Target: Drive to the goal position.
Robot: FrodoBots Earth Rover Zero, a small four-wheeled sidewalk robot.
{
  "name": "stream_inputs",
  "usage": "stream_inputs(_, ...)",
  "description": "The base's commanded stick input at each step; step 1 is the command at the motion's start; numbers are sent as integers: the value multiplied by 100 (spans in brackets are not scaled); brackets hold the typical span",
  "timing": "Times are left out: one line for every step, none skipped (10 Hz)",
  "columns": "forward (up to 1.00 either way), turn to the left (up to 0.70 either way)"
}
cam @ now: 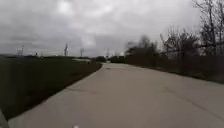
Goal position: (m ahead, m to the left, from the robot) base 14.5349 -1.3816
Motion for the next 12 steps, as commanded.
stream_inputs(100, 0)
stream_inputs(100, 0)
stream_inputs(100, 0)
stream_inputs(100, 0)
stream_inputs(100, 0)
stream_inputs(100, 0)
stream_inputs(100, 0)
stream_inputs(100, 0)
stream_inputs(100, 0)
stream_inputs(100, 0)
stream_inputs(100, 0)
stream_inputs(100, 0)
